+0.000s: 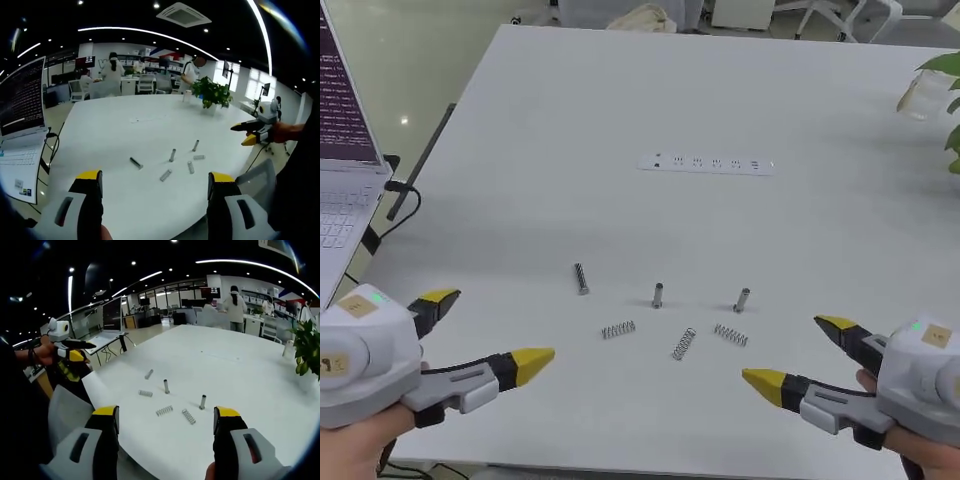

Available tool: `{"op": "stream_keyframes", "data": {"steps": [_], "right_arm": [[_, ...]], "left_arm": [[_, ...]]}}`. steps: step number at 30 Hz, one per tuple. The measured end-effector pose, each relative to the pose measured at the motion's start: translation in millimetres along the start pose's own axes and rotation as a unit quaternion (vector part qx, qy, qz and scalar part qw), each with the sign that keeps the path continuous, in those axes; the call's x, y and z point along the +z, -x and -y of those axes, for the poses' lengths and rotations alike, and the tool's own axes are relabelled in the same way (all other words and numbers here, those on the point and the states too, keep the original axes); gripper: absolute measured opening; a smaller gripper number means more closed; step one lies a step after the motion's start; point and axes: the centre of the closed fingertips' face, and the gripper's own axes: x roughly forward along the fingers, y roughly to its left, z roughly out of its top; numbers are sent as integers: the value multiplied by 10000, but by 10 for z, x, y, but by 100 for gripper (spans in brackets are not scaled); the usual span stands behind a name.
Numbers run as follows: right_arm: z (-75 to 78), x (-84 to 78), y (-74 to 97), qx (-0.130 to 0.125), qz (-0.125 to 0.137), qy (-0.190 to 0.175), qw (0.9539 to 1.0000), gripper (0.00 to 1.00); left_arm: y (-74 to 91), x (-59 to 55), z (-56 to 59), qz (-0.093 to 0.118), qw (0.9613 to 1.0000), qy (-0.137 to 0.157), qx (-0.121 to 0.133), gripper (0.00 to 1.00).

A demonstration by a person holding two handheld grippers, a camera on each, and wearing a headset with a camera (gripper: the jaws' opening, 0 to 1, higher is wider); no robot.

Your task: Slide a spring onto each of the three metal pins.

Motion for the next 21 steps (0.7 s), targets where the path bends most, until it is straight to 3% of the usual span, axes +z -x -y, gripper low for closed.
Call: {"op": "stream_keyframes", "data": {"steps": [21], "right_arm": [[27, -52, 25, -51, -79, -39, 9999, 76]], "left_arm": [[-110, 40, 15, -24, 9999, -30, -102, 83]]}}
